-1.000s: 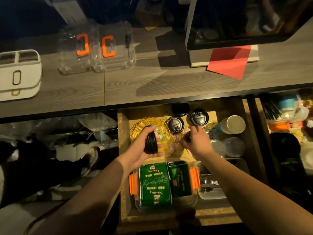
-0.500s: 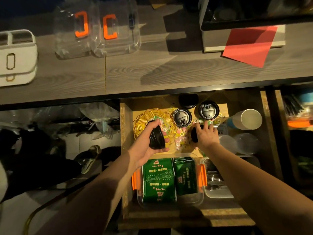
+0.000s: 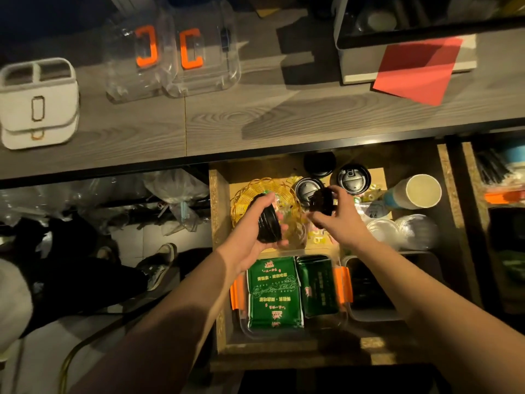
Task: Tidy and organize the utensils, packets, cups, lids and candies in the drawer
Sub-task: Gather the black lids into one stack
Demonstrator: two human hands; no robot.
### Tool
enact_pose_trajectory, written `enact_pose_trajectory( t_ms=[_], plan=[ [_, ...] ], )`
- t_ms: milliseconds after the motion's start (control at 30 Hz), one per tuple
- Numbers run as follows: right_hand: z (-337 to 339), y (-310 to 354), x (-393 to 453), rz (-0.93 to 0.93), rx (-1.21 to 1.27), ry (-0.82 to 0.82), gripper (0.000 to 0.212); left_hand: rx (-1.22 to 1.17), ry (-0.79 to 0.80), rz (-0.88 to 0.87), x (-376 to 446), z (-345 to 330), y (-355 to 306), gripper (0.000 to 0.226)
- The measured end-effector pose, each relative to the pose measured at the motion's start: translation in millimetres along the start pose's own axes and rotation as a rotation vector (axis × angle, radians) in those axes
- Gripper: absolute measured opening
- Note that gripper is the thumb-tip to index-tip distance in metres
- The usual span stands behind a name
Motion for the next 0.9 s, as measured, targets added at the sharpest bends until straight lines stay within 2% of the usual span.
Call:
enact_pose_trajectory(
  t_ms=[67,167,333,533,667,833,900],
  plan=[
    [-2.5,38.6,-19.7,0.041,0.284,0.003,0.076,0.017,0.014,-0.006,-7.2,-2.5,-1.5,0.054],
    [-7.4,89.9,-44.6,0.140,0.406,0.122,0.075,0.044,0.055,0.009,-17.3,-9.1,-1.1,0.068],
    [-12.7,115.9,-52.9,0.226,0.335,0.211,0.076,0.129,0.147,0.026,-35.9,-26.9,1.2,0.050],
    [-12.9,126.2,-52.5,0.299,0.175,0.337,0.087,0.161,0.163,0.042,-47.2,-32.8,0.3,0.058],
    [-15.5,131.9,-54.9,0.333,0.163,0.372,0.094,0.142,0.182,0.078,-49.5,-31.6,2.6,0.050],
    [-26.7,126.3,-56.5,0.286,0.145,0.398,0.089,0.099,0.132,0.077,-41.9,-21.1,5.0,0.046],
    [-28.3,112.4,-46.7,0.238,0.181,0.306,0.076,0.097,0.077,0.058,-35.4,-15.0,5.7,0.049]
  ],
)
Point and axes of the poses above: each hand's wrist, its own x-axis towards the middle knuckle, its own z-axis out of the back of the hand, y = z × x, the point moved 7 cm from there along x, towards the middle knuckle, and after that the axes turned 15 degrees about z, right-handed, at the moved point
